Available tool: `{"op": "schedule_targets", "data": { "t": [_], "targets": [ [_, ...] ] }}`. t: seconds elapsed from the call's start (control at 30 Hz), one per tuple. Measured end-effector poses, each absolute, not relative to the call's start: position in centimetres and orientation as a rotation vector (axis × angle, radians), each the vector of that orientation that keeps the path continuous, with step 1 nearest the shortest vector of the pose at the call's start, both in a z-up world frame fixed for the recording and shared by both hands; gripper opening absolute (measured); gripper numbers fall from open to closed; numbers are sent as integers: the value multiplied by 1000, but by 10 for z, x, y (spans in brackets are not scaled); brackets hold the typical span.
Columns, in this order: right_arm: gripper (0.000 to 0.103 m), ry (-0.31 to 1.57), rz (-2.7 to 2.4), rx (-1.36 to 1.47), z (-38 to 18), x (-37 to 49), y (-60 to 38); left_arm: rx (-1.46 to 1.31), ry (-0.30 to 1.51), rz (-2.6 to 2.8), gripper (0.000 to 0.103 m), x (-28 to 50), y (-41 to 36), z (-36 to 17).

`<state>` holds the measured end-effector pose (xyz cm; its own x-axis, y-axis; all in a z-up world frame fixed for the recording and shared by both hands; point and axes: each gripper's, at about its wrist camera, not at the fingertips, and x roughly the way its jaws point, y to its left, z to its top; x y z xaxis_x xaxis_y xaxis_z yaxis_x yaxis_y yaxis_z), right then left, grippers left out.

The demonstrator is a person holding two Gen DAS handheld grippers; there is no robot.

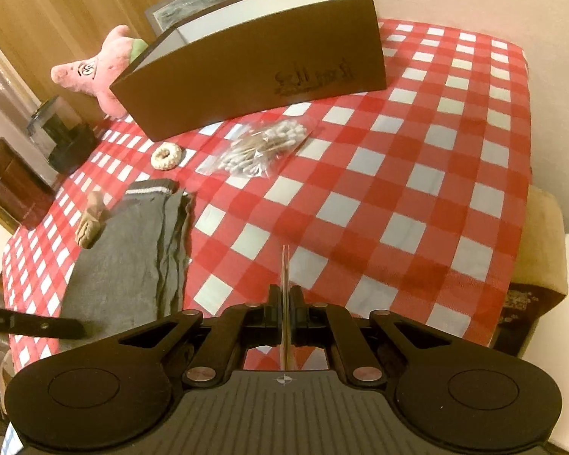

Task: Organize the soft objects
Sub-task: 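Grasp the grey cloth edge with the left tool and lift it, then carry the grey cloth over the box with the left tool and release it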

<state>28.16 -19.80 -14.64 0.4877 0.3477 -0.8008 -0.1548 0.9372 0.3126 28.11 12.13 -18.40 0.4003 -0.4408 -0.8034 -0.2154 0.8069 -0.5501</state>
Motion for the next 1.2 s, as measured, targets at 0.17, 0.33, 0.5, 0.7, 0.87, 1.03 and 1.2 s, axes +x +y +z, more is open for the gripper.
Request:
{"op": "schedule_targets", "data": {
  "t": [0.17, 0.33, 0.5, 0.7, 0.87, 1.03, 1.2],
  "targets": [
    [4, 1020, 303, 193, -146, 280, -200, -688, 1148, -136, 6, 285, 118, -186],
    [4, 1000, 302, 181, -137, 280, -205, -460, 1093, -173, 4, 284, 96, -149],
    [4, 969, 311, 182, -124, 279, -210, -291, 1002, -223, 4, 281, 77, -102],
    [4, 938, 345, 180, -107, 279, -211, -212, 900, -248, 4, 283, 69, -55],
    [4, 899, 381, 181, -90, 285, -211, -171, 834, -251, 4, 293, 69, -25],
    [4, 839, 426, 174, -66, 302, -212, -120, 773, -248, 4, 314, 71, -1],
    [4, 773, 458, 186, -40, 328, -214, -89, 705, -261, 4, 338, 71, 27]
  ]
}}
